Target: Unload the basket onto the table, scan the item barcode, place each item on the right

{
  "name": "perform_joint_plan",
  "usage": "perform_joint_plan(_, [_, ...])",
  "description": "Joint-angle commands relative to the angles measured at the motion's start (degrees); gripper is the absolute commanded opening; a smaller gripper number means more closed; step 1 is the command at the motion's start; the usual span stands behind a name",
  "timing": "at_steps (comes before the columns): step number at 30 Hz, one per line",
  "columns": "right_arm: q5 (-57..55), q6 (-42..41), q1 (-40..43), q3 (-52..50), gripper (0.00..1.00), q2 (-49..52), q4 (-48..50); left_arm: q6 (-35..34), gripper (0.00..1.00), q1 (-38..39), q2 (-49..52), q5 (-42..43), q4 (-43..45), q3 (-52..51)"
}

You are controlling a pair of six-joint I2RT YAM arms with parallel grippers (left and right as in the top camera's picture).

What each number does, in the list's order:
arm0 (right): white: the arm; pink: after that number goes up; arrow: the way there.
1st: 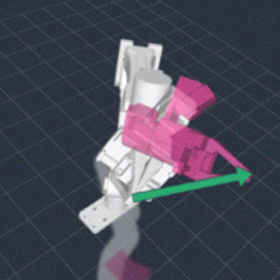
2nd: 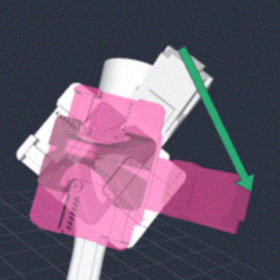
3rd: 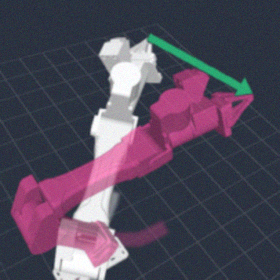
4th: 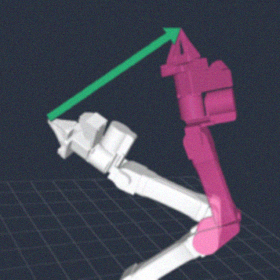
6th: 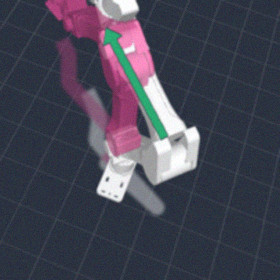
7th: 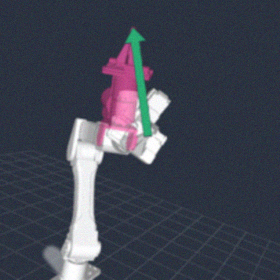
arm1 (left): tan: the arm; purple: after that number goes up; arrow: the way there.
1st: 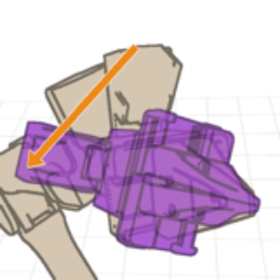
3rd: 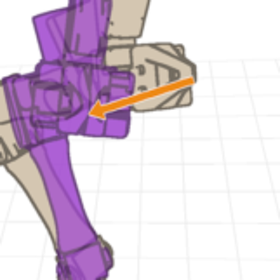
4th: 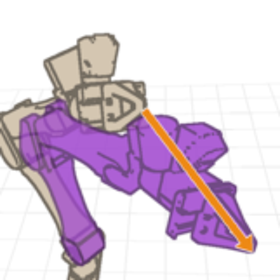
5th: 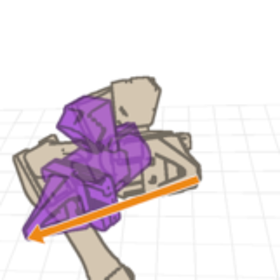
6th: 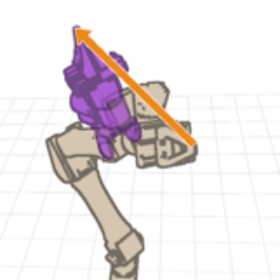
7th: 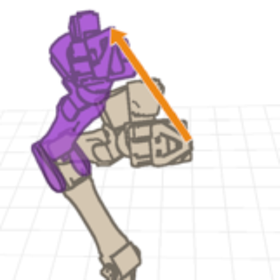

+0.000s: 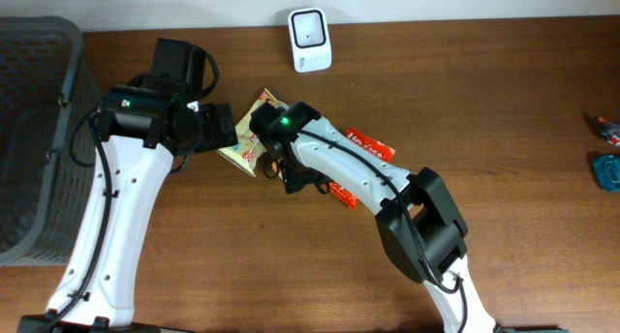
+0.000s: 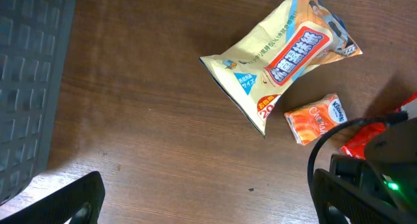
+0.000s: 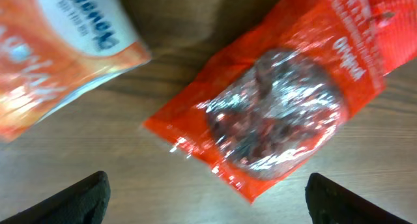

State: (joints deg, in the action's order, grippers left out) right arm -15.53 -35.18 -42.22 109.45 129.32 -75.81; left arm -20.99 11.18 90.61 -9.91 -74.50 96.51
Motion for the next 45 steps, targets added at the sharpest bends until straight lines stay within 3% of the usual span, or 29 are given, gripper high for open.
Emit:
perform_joint_plan(1, [-3.8,-1.53,-0.15,-0.5,0.89,2.78,2.05,0.04,0.99,-0.09,-0.31,-0.44,-0.07,0.13])
perform_joint_plan(3, [-3.85,-1.53,-0.11,-2.47,0.88,3.26,3.69,0.07,0.99,-0.09,-0.31,-0.44,-0.09,0.13])
perform_joint_plan(4, [-3.87,-1.53,-0.09,-4.07,0.83,3.26,5.14,0.04,0.99,-0.09,-0.31,-0.44,-0.07,0.13])
perform_joint_plan(7, [-3.52,-1.51,1.92,-6.6,0.83,3.28,6.88,0.04,0.99,-0.09,-0.31,-0.44,-0.09,0.13])
perform_joint_plan(10, [0.31,-1.49,5.44,-8.87,0.68,3.28,9.09,0.07,0.99,-0.09,-0.31,-0.44,-0.07,0.13])
perform_joint_plan(12, [0.28,-1.51,5.97,-9.84,0.43,3.28,9.68,0.04,0.99,-0.09,-0.31,-0.44,-0.07,0.13])
perform_joint_plan(13, [0.28,-1.51,5.97,-9.79,0.36,3.28,9.68,0.07,0.99,-0.09,-0.31,-0.44,-0.07,0.13])
perform_joint_plan(15, [-0.11,-1.51,6.69,-8.37,0.04,2.54,7.23,0.04,0.99,-0.09,-0.31,-0.44,-0.07,0.13])
perform_joint_plan(17, [1.9,-1.42,9.73,-1.4,0.04,0.0,0.63,0.04,0.99,-0.09,-0.31,-0.44,-0.07,0.13])
perform_joint_plan(19, [13.03,8.5,13.79,4.79,0.04,-3.58,-1.66,0.07,0.99,-0.09,-0.31,-0.44,-0.07,0.13])
perform_joint_plan(25, [73.9,42.16,24.09,6.91,0.04,-9.79,-4.81,0.07,0.99,-0.09,-0.31,-0.44,-0.09,0.13])
perform_joint_plan(26, [76.02,42.25,25.18,5.97,0.04,-9.79,-4.76,0.04,0.99,-0.09,-0.31,-0.44,-0.07,0.13])
perform_joint_plan(30, [72.81,41.7,31.08,-4.07,0.04,-9.68,-3.17,0.07,0.99,-0.09,-0.31,-0.44,-0.07,0.13])
perform_joint_plan(33, [63.32,29.31,38.4,-18.69,0.04,-9.68,8.61,0.07,0.99,-0.09,-0.31,-0.44,-0.09,0.13])
perform_joint_plan(36, [44.39,26.93,46.31,-19.61,0.39,-10.19,6.03,0.04,0.99,-0.09,-0.31,-0.44,-0.07,0.13])
perform_joint_plan(37, [39.45,26.91,47.58,-17.29,0.82,-10.88,2.89,0.04,0.99,-0.09,-0.31,-0.44,-0.09,0.13])
perform_joint_plan(38, [37.66,26.91,47.65,-15.41,0.9,-11.37,0.94,0.07,0.99,-0.09,-0.31,-0.44,-0.07,0.13])
perform_joint_plan(41, [37.53,35.91,40.48,-11.72,0.94,-13.05,-0.74,0.07,0.99,-0.09,-0.31,-0.44,-0.09,0.13])
perform_joint_plan(43, [37.29,42.29,30.88,-11.78,0.93,-12.61,1.29,0.07,0.99,-0.09,-0.31,-0.44,-0.07,0.13])
perform_joint_plan(45, [30.01,40.94,22.14,-11.78,0.86,-12.22,5.25,0.04,0.99,-0.09,-0.31,-0.44,-0.07,0.13])
